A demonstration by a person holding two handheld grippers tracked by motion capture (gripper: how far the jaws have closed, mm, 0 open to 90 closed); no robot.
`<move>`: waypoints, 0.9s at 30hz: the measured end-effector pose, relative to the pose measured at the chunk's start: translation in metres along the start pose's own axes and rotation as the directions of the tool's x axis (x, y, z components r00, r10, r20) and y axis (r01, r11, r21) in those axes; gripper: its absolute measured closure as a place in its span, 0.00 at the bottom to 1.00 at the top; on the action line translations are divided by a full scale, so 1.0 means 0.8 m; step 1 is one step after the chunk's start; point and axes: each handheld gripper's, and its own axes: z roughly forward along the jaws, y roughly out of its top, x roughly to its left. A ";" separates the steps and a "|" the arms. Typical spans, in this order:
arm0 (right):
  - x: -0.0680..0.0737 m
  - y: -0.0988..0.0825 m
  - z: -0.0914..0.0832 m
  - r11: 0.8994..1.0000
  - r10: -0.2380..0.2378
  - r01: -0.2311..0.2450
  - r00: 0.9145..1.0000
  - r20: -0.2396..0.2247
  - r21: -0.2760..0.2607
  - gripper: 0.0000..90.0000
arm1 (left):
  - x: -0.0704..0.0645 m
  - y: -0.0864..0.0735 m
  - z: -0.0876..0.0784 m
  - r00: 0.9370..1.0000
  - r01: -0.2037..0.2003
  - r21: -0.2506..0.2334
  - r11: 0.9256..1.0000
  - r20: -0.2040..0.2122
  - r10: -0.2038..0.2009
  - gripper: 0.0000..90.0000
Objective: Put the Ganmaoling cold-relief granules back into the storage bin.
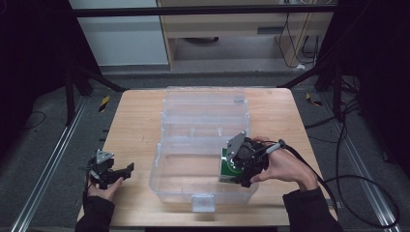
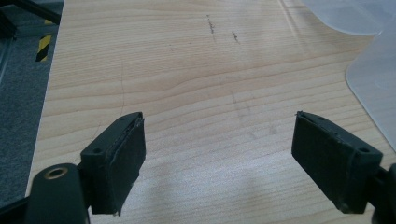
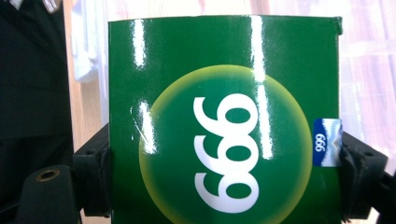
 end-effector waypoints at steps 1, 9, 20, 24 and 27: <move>0.000 0.000 0.001 1.000 0.002 -0.002 1.000 0.000 0.006 0.18 | 0.000 0.000 0.000 1.000 -0.001 0.000 1.000 -0.001 0.001 0.19; 0.002 -0.009 0.016 0.999 0.013 -0.012 1.000 -0.016 0.047 0.18 | 0.000 0.000 0.001 1.000 0.000 0.001 1.000 0.000 0.000 0.19; 0.000 -0.021 0.030 0.999 0.020 -0.018 0.999 -0.039 0.050 0.18 | 0.000 0.000 0.001 1.000 -0.001 0.002 1.000 0.000 0.001 0.19; 0.000 -0.020 0.036 0.998 0.011 -0.008 0.999 -0.049 0.069 0.18 | 0.000 0.000 0.000 1.000 -0.001 -0.001 1.000 0.000 0.001 0.19; 0.000 -0.020 0.041 0.997 0.004 -0.001 0.999 -0.046 0.082 0.17 | 0.001 0.000 0.000 1.000 0.001 0.000 1.000 0.000 -0.001 0.19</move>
